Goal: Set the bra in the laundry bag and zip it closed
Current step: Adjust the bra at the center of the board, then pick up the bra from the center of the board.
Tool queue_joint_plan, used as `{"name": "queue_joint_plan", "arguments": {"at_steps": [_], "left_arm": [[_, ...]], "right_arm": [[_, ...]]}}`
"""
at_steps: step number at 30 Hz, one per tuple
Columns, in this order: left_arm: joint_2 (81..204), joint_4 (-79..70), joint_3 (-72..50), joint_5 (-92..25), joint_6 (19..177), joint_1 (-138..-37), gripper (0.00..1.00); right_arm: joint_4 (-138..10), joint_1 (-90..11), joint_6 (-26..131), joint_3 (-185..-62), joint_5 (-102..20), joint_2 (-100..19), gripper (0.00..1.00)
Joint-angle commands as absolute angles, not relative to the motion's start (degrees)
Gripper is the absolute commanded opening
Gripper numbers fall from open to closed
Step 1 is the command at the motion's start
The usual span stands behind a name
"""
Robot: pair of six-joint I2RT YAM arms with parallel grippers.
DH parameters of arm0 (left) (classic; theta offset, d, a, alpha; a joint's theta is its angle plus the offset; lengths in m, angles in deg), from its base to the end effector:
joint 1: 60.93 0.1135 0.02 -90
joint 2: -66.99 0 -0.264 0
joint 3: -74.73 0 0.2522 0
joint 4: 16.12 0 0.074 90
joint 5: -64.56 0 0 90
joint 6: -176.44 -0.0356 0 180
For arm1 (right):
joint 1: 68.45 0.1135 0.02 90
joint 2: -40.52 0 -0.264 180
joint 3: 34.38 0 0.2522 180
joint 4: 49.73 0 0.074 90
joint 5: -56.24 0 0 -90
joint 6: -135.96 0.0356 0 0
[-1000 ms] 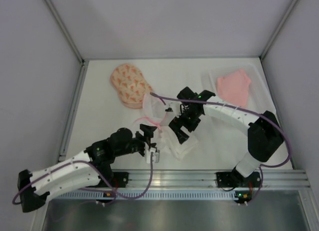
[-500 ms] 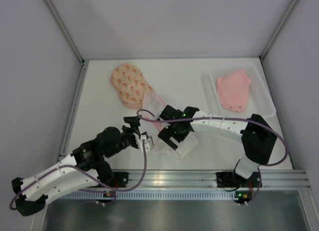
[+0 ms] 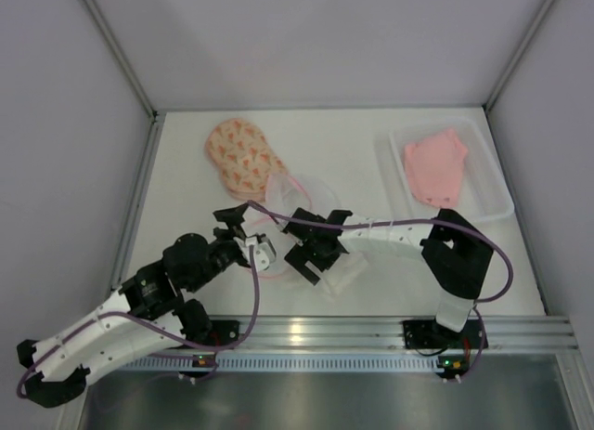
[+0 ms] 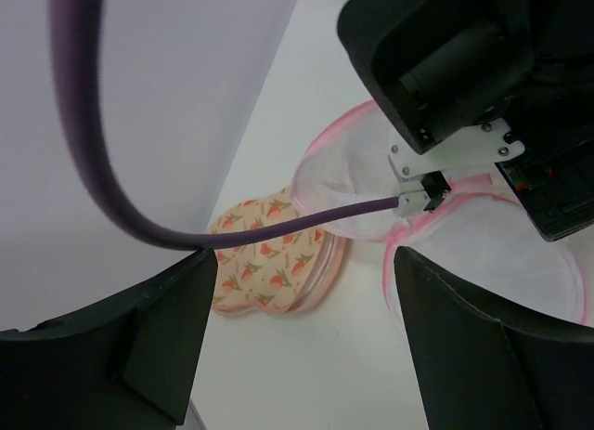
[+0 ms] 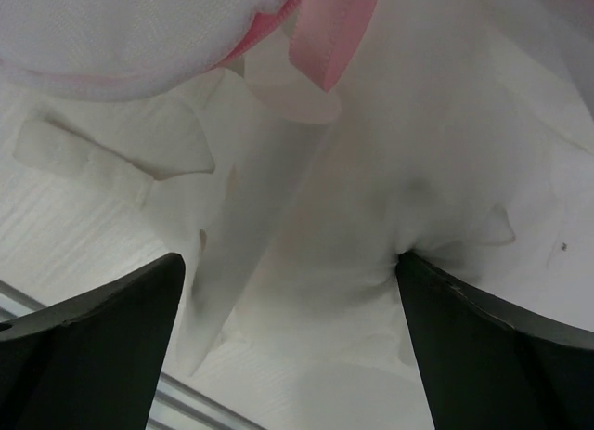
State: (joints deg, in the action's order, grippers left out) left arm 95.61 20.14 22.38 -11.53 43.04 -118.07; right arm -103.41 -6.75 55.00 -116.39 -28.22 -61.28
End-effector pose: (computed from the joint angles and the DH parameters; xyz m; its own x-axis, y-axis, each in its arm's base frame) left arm 0.0751 -0.1004 0.3179 0.3872 0.6297 -0.6734 0.5808 0.4007 0.7086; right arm 0.1654 0.2999 0.1816 -0.5845 -0.7557 -0.2955 -0.7812 0.6225 -0.0467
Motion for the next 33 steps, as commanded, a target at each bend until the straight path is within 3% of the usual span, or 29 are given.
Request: {"name": "queue_joint_plan", "arguments": {"at_steps": [1, 7, 10, 11, 13, 14, 26, 33], "left_arm": [[95.7, 17.5, 19.7, -9.1, 43.8, -117.3, 0.84], [96.1, 16.0, 17.5, -8.7, 46.7, -115.5, 0.85], [96.5, 16.0, 16.3, -8.9, 47.4, -115.2, 0.85], [96.7, 16.0, 16.1, -8.7, 47.5, -115.1, 0.85], [97.0, 16.0, 15.8, -8.3, 47.9, -114.9, 0.85], [97.0, 16.0, 15.7, -8.3, 48.0, -114.9, 0.86], [98.3, 18.2, 17.7, -5.5, 60.4, -112.0, 0.89], [100.5, 24.1, 17.7, -8.7, 71.7, -104.9, 0.92]], "right_arm": [[-97.3, -5.3, 54.2, -111.4, -26.5, -63.7, 0.99], [-92.9, -5.6, 52.6, -106.6, -25.2, -64.6, 0.79], [-92.8, -6.0, 52.0, -106.9, -25.7, -64.0, 0.55], [-93.1, -6.0, 51.9, -107.0, -26.0, -63.7, 0.36], [-93.9, -6.0, 51.3, -107.6, -27.3, -62.2, 0.18], [-94.1, -6.0, 51.1, -107.6, -27.4, -61.4, 0.0], [-104.2, -12.2, 46.5, -110.9, -36.1, -39.3, 0.0], [-106.2, -23.1, 40.2, -111.0, -46.1, -28.1, 0.0]]}}
